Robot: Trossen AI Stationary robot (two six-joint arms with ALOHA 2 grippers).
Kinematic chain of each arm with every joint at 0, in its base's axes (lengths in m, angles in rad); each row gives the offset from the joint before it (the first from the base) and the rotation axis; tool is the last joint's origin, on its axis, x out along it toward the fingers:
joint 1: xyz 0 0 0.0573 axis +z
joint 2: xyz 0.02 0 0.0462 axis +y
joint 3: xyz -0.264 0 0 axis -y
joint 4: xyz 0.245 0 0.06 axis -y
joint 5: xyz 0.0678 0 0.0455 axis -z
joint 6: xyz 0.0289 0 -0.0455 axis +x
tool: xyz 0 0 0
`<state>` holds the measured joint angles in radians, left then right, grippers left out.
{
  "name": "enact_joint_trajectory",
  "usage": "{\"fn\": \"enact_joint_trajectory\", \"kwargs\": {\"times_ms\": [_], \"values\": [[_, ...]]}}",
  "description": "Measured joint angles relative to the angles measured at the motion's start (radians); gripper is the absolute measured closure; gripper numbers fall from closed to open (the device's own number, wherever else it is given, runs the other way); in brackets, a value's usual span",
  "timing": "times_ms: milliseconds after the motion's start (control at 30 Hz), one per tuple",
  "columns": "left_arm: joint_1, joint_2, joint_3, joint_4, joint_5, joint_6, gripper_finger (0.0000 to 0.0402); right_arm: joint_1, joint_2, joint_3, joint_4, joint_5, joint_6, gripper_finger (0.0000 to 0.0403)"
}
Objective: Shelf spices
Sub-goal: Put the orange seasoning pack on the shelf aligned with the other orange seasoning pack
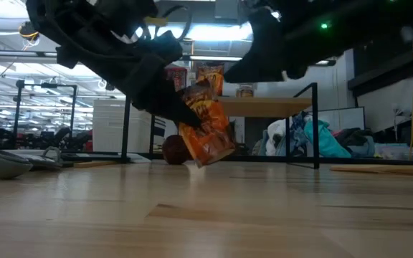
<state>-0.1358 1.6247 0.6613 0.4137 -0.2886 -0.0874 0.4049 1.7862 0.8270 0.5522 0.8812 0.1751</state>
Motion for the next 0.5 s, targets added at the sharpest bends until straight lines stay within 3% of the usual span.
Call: {"fn": "enact_joint_trajectory", "kwargs": {"times_ms": [267,500], "values": [[0.066,-0.128,0.004,-0.049,0.003,0.072,0.0395,0.075,-0.047,-0.001,-0.241,0.234,0.096,0.0332],[0.125,-0.233,0.13,-0.297,0.004,0.184,0.0396,0.1,-0.046,-0.002,-0.473,0.245,0.408,0.0331]]}}
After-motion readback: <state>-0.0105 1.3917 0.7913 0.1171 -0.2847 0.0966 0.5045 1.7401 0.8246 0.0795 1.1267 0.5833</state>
